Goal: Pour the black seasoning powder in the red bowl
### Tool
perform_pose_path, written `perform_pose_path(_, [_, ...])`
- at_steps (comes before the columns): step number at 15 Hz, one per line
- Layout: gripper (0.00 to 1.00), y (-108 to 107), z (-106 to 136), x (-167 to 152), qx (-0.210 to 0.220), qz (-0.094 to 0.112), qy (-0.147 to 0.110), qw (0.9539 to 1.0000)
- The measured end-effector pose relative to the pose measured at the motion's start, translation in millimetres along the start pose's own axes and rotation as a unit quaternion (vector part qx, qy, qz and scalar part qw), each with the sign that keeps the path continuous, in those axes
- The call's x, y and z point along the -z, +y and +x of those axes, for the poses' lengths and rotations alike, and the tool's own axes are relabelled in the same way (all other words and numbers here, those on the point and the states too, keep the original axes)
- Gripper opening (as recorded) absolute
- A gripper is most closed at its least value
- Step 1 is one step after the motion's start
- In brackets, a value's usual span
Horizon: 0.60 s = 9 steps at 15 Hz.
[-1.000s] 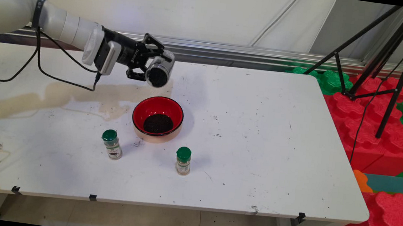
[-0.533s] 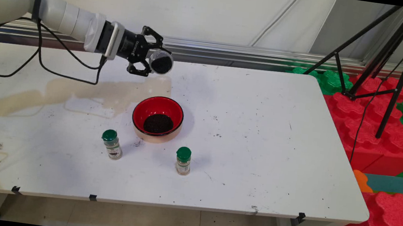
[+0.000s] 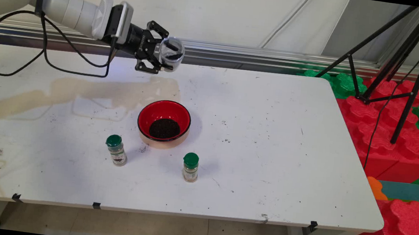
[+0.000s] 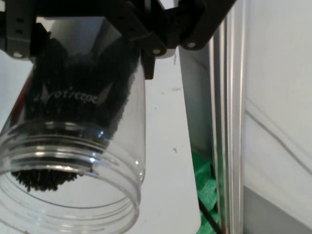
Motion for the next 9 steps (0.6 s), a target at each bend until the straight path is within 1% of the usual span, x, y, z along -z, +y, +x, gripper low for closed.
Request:
perform_pose_path(3, [0.0,-3.6,-1.4,-0.9,0.049,-0.001,0.003,0.9988])
perform_pose_path(5, [0.0,-5.6,-2.8,-1.9,0.085,-0.002,0.007,0.9964])
perform_pose_path(7, [0.0,-7.7,-4.3,-4.0,0.13,-0.003,0.012,0.9915])
perform_pose_path(9, [0.0,-8.8,-5.4,-6.8,0.172,-0.004,0.016,0.9849])
